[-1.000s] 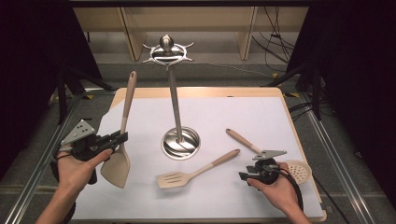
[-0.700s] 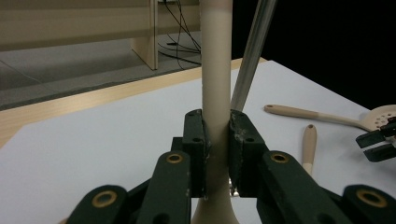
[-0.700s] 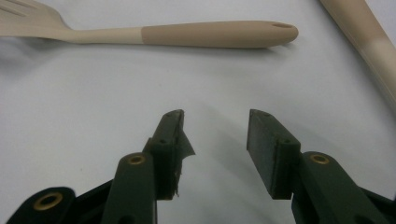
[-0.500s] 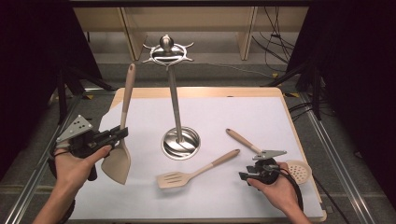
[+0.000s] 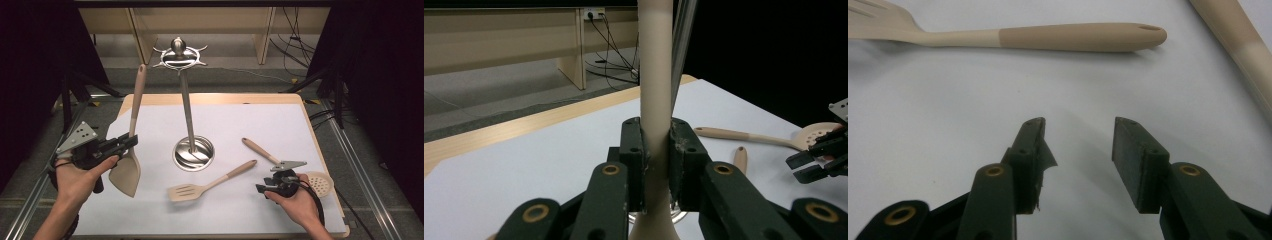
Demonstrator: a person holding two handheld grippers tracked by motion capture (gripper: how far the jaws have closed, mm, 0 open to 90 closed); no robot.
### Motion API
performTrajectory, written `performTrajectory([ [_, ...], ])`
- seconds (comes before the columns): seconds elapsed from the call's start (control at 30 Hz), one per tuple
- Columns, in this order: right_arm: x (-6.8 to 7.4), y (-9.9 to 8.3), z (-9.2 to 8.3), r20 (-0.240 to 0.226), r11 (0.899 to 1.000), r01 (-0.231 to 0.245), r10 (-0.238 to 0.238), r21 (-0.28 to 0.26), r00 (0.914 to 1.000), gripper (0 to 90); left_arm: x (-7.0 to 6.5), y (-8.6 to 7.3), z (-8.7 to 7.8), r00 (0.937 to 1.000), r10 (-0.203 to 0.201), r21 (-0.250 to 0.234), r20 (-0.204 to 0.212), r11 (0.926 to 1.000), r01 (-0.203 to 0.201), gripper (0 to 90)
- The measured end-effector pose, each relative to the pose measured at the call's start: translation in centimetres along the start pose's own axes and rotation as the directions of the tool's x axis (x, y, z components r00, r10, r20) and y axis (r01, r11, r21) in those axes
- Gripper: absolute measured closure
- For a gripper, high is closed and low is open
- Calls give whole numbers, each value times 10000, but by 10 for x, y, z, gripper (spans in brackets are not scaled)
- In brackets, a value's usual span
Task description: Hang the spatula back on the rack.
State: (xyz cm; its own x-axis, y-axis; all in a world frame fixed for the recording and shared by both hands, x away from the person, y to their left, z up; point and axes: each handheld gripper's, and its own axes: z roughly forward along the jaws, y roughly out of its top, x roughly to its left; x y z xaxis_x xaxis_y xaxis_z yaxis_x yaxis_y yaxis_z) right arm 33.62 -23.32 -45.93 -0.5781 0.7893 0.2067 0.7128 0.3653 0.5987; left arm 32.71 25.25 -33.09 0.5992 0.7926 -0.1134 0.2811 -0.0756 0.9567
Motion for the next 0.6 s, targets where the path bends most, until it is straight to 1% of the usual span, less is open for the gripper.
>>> performTrajectory([
  [0.27,0,0,0,-2,10000,-22,22,-4,10000,568,-5,4,-3,9998,146,-123,144,9998,-144,781],
  [0.6,0,0,0,15,10000,13,-13,1,10000,568,-8,6,-4,9996,185,-176,224,9997,-181,781],
])
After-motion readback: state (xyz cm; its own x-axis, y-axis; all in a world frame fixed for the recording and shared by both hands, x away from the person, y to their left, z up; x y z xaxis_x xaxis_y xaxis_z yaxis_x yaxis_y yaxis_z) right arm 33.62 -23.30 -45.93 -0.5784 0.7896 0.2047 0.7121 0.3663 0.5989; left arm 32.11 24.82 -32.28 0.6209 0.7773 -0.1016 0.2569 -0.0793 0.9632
